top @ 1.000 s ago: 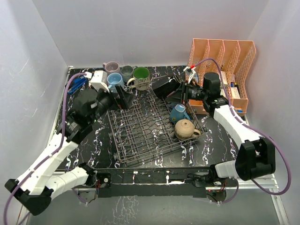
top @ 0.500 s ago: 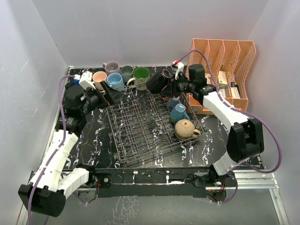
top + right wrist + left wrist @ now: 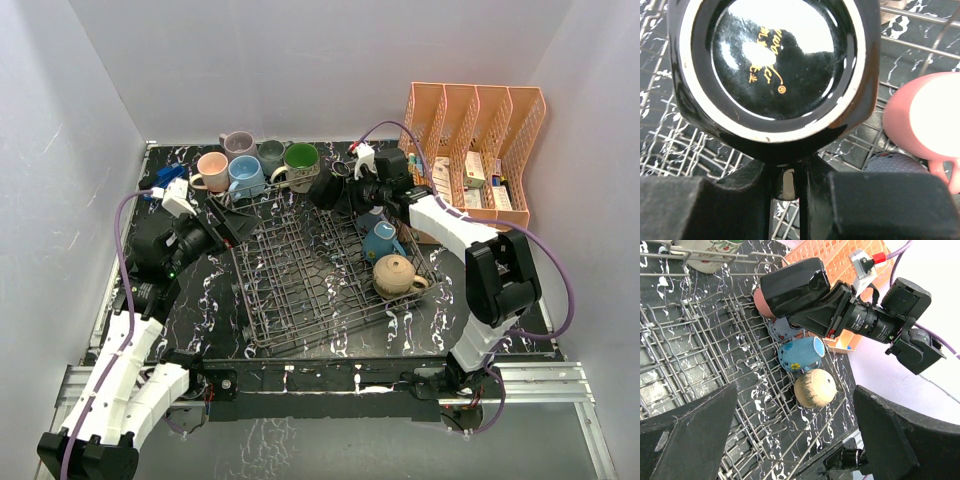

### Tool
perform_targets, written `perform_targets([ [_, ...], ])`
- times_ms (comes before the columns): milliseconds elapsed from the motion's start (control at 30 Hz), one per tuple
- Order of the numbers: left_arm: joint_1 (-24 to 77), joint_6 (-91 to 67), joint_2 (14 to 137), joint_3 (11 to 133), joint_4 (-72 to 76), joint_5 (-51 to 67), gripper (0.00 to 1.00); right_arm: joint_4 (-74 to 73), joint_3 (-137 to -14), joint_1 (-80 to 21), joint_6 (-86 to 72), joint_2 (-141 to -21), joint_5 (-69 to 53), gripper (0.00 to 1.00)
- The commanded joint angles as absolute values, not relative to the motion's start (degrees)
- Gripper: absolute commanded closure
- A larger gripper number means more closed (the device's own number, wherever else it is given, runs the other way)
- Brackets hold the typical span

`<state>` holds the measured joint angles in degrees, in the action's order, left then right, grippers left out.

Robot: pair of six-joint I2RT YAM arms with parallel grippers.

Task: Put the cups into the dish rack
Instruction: Turn the cup upside down in the dish rack.

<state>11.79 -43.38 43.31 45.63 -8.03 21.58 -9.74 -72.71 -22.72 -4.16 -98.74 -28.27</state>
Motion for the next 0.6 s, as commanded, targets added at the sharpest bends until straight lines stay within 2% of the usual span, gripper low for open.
perform_targets([
  [0, 11.59, -45.08, 41.72, 44.94, -7.55, 22.57, 0.03, 3.15, -74.52, -24.23, -2.94, -97.58, -21.93, 0.92],
  [567, 11.59, -45.97, 38.38, 41.77, -8.43, 21.80, 0.03, 6.18, -71.10, -25.92, -3.56, -101.49, -13.60, 0.92],
])
